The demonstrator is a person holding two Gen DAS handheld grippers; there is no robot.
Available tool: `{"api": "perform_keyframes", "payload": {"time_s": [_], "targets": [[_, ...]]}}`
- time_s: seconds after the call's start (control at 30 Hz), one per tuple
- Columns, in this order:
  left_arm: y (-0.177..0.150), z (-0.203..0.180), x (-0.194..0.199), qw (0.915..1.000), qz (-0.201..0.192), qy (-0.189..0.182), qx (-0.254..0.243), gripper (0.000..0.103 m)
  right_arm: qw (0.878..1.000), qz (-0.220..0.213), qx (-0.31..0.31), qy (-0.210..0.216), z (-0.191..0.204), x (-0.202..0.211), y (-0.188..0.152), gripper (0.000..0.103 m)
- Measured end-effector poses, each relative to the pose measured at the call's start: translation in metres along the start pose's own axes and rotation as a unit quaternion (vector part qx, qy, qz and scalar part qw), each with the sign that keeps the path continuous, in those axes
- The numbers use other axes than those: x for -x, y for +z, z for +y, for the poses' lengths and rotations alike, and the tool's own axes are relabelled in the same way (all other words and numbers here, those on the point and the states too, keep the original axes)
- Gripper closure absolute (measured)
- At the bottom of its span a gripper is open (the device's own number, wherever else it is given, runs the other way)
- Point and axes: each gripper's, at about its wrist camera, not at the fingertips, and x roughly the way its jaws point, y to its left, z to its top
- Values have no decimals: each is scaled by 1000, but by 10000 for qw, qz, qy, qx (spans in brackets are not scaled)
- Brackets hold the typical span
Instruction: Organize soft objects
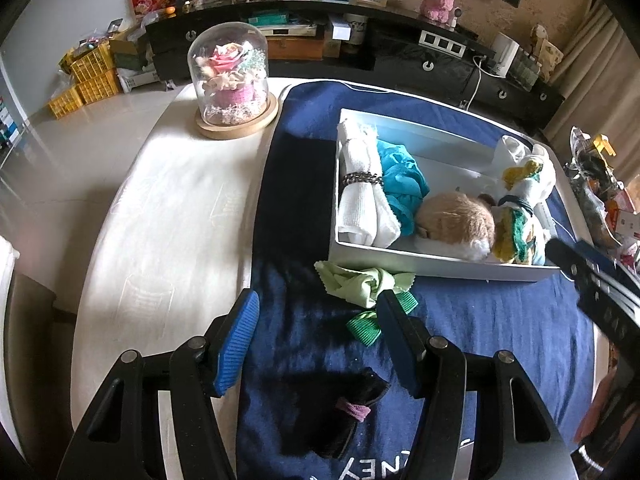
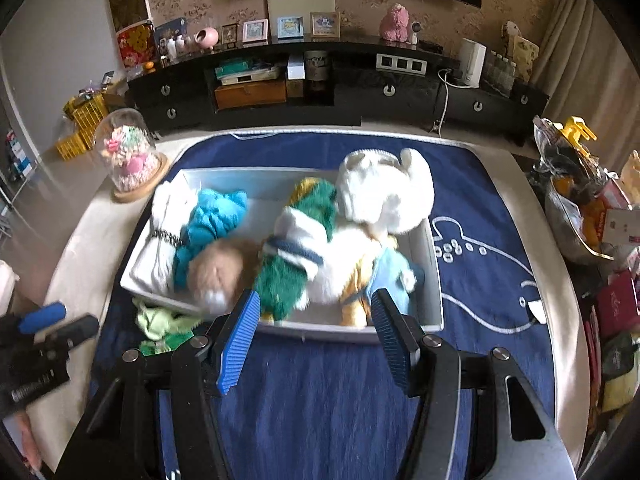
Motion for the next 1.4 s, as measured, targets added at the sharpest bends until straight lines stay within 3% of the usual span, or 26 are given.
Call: {"api": "perform_keyframes", "payload": {"time_s": [0.17,0.4,0.53,0.8,1.07,1.17,1.3,1.4], "targets": [[-1,3,1,10000,-15,71,-10,42,9998,151,-111,-8,-7,3,-14,0],[-3,17,5,10000,-6,59,4,42,9982,377,-166,429,-10,5,-26,0],[-11,17,12,9994,6,75,-347,42,9962,441,-109,740,-6,8,-25,0],[-61,22,16,9958,361,-400,-737,42,9942,379,-137,993,-10,20,-23,0],[-118,2,21,9770,931,-445,-1863,42,9920,483,-196,1150,-10,18,-22,0],[-133,2,23,9725,1020,-430,-2049,42,9917,505,-212,1165,-10,16,-22,0],[-141,-1,28,9687,965,-703,-2174,42,9909,563,-244,1201,-9,13,-24,0],[-147,-9,20,9635,1084,-498,-2396,42,9897,645,-286,1247,-8,8,-26,0]]}}
